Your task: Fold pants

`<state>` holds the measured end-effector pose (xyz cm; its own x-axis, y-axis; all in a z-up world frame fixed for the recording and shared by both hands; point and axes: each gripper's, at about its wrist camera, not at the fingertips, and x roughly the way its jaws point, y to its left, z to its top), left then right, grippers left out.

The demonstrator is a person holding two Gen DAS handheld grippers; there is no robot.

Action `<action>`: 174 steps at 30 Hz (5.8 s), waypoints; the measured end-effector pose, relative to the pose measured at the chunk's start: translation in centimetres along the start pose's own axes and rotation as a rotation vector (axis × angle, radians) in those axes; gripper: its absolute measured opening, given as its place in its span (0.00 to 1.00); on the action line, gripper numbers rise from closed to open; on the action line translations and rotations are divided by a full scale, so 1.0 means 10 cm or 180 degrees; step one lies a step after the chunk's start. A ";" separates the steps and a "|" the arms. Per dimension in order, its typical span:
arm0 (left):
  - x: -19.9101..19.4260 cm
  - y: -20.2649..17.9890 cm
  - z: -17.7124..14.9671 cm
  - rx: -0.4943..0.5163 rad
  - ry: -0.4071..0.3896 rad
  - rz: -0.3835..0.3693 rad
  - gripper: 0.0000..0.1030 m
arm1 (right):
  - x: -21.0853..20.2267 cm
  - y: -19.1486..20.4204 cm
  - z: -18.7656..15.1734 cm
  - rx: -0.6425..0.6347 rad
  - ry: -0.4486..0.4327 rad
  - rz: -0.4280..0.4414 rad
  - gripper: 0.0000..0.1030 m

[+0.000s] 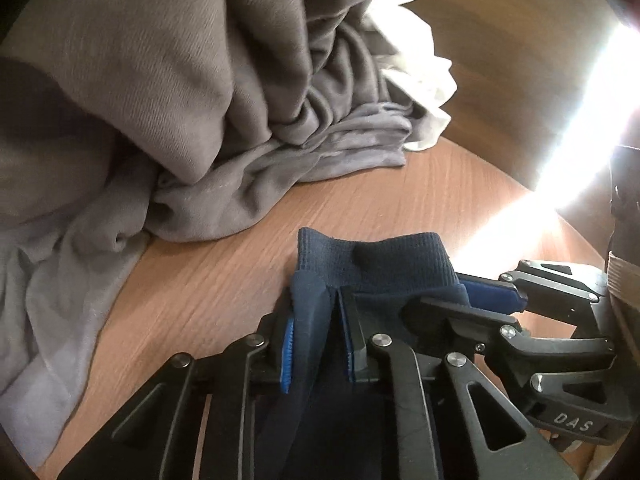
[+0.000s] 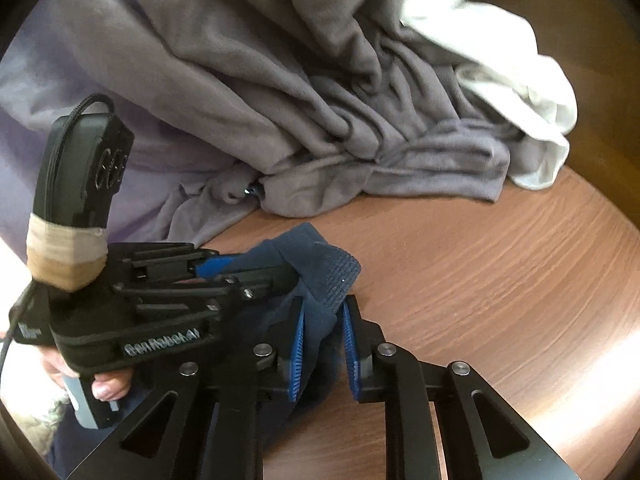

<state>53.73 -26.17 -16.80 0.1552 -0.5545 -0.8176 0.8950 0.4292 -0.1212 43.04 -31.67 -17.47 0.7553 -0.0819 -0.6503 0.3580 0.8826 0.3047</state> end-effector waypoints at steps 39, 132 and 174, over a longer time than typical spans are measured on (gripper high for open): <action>-2.95 -0.05 -1.53 0.0042 -0.1266 0.0005 0.18 | -2.05 2.36 -0.74 -0.1375 -0.0959 0.0174 0.18; -3.25 -0.14 -3.73 -0.3198 -0.1313 0.0835 0.09 | -1.35 2.18 -1.72 -0.1902 0.0523 0.0486 0.55; -3.05 -0.10 -4.08 -0.3383 -0.0490 0.1827 0.23 | -1.13 1.96 -1.60 -0.1875 0.0530 0.0076 0.55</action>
<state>31.02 19.40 -14.68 0.5286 -0.1398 -0.8373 -0.0973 0.9699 -0.2234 32.73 -6.03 -15.34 0.6463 -0.0274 -0.7626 -0.0578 0.9947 -0.0847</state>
